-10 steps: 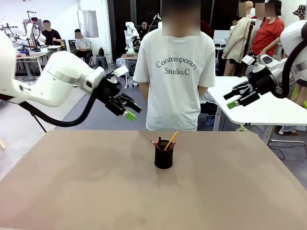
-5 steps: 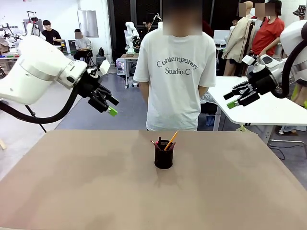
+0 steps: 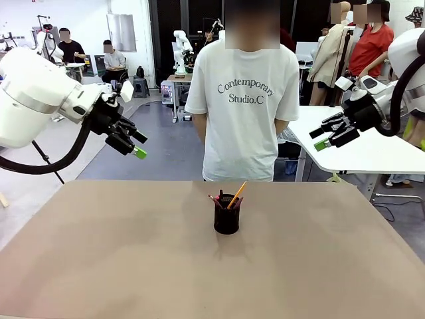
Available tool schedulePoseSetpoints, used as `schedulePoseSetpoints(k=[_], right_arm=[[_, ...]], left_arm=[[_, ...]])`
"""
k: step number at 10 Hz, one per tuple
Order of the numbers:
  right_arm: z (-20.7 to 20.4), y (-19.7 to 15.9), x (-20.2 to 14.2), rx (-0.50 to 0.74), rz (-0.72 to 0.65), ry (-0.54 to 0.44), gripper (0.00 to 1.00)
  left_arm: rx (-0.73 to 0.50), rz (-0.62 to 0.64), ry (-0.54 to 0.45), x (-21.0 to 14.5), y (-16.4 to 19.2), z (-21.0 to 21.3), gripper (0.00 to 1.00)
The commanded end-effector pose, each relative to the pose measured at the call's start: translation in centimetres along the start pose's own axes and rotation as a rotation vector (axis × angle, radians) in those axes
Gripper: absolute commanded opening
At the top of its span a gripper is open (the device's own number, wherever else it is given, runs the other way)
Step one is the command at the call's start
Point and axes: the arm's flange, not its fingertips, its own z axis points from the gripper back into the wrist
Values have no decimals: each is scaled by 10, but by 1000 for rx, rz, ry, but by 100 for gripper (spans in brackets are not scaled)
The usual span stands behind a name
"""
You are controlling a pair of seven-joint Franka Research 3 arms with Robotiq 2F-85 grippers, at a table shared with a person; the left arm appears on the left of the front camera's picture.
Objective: Place the pens into the pen holder.
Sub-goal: Pick up a writing instrument from the table and place it into the Pen holder.
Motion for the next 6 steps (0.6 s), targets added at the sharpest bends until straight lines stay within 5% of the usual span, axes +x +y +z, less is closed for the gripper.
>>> schedulePoseSetpoints(k=[1, 6], right_arm=[[-1, 2, 3, -13, -8, 11, 100], [-1, 2, 3, -13, -8, 11, 100]], left_arm=[[20, -12, -10, -6, -7, 1, 100], [11, 2, 2, -2, 0, 0, 100]])
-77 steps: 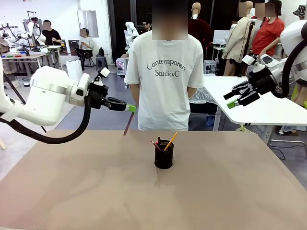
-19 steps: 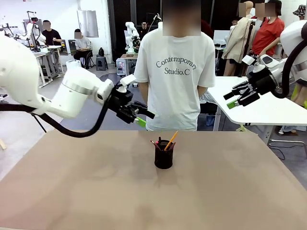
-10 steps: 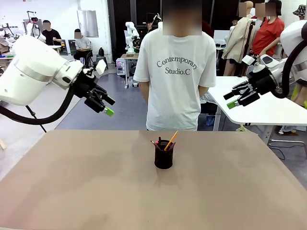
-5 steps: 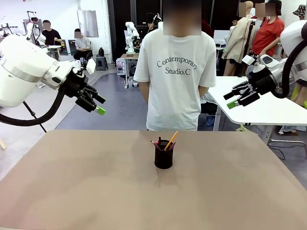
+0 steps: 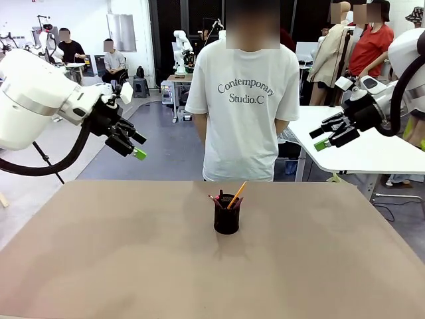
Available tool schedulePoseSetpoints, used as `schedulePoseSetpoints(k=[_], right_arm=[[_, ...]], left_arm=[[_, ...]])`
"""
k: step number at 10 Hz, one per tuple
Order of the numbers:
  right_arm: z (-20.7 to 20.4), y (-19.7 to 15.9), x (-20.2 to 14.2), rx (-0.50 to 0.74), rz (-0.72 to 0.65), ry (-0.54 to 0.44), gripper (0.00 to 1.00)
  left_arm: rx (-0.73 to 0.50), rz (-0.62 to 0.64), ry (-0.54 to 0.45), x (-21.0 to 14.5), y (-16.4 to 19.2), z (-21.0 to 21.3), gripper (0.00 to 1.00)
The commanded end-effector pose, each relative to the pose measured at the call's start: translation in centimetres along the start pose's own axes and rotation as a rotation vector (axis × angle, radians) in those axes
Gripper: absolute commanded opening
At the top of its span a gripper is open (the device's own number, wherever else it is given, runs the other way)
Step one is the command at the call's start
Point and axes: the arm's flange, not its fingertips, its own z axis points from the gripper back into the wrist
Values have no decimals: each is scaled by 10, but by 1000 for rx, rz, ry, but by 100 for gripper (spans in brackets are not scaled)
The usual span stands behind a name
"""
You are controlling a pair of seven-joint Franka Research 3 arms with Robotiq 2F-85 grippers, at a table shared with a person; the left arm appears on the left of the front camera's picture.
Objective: Place the pens into the pen holder.
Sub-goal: Pick up a writing instrument from the table and place it into the Pen holder.
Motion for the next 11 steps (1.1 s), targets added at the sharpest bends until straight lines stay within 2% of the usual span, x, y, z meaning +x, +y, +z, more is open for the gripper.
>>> schedulePoseSetpoints(k=[1, 11], right_arm=[[-1, 2, 3, -13, -8, 11, 100], [-1, 2, 3, -13, -8, 11, 100]], left_arm=[[0, 0, -1, 0, 1, 2, 100], [0, 0, -1, 0, 1, 2, 100]])
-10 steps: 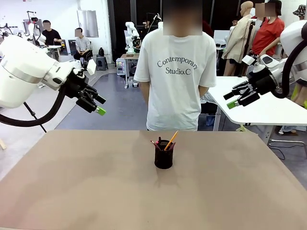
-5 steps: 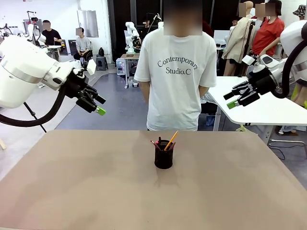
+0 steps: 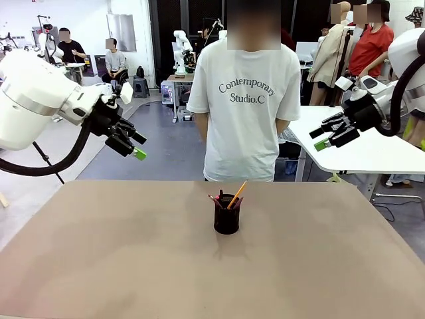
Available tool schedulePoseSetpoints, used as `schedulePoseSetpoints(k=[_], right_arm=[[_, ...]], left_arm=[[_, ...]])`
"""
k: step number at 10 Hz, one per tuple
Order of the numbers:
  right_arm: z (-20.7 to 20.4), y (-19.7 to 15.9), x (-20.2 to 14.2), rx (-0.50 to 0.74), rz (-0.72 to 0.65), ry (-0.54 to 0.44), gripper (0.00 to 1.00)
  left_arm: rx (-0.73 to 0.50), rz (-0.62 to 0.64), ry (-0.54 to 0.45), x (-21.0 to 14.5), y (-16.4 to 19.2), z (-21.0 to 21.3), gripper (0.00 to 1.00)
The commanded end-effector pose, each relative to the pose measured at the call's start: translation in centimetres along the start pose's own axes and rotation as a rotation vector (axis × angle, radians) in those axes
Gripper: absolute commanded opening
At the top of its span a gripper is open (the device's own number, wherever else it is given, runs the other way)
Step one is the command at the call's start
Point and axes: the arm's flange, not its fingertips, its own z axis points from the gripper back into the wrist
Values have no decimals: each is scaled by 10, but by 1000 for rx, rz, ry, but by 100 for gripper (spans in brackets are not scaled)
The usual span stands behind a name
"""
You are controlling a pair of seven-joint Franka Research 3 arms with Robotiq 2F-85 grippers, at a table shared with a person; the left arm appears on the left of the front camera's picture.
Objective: Place the pens into the pen holder.
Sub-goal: Pick up a writing instrument from the table and place it into the Pen holder.
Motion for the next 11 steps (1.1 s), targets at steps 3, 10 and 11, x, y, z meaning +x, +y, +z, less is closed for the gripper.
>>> schedulePoseSetpoints(k=[3, 10, 11], right_arm=[[-1, 2, 3, -13, -8, 11, 100], [-1, 2, 3, -13, -8, 11, 100], [-1, 2, 3, -13, -8, 11, 100]], left_arm=[[0, 0, -1, 0, 1, 2, 100], [0, 0, -1, 0, 1, 2, 100], [0, 0, -1, 0, 1, 2, 100]])
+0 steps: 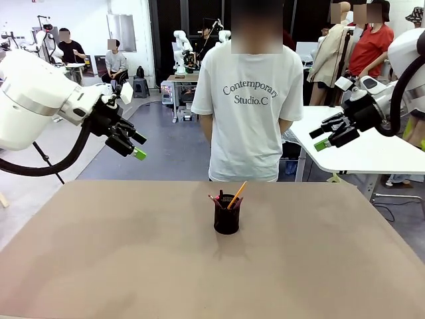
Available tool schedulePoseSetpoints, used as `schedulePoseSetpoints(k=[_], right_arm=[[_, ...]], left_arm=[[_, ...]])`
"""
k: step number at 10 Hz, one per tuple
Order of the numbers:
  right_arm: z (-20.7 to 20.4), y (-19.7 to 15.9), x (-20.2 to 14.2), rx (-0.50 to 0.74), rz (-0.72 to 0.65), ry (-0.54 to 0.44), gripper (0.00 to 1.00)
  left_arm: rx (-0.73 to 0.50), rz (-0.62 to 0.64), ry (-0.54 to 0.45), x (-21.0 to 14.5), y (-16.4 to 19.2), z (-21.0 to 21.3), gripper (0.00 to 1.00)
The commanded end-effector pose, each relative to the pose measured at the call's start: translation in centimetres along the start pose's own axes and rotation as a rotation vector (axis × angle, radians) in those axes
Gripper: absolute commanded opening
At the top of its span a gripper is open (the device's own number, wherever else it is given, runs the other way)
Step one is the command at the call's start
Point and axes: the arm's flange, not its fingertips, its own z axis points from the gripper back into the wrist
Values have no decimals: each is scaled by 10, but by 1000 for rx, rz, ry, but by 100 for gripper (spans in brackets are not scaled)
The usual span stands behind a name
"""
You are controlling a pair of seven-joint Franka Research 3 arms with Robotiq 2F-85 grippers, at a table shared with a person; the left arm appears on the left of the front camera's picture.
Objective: Place the pens into the pen holder.
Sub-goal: Pick up a writing instrument from the table and place it into the Pen holder.
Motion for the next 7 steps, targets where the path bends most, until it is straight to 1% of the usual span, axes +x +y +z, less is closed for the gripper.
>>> schedulePoseSetpoints(k=[1, 7], right_arm=[[-1, 2, 3, -13, -8, 11, 100], [-1, 2, 3, -13, -8, 11, 100]], left_arm=[[0, 0, -1, 0, 1, 2, 100], [0, 0, -1, 0, 1, 2, 100]])
